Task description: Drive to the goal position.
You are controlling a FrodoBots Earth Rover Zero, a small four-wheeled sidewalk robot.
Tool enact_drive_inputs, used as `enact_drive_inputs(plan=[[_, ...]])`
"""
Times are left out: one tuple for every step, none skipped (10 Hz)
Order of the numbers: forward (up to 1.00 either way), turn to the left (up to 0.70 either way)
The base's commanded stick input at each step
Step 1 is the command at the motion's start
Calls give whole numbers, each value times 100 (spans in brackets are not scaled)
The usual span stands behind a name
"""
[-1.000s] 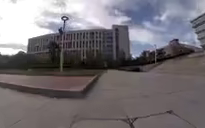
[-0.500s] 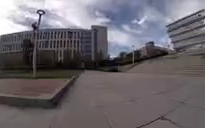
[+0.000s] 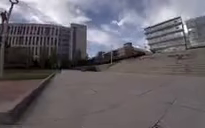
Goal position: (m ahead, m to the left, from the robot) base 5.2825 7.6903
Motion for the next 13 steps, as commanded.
enact_drive_inputs(plan=[[70, -35], [70, -35], [70, -35], [70, -29], [70, -17], [70, -6], [70, 0], [70, 0], [70, 0], [70, 0], [70, 0], [70, 26], [70, 35]])
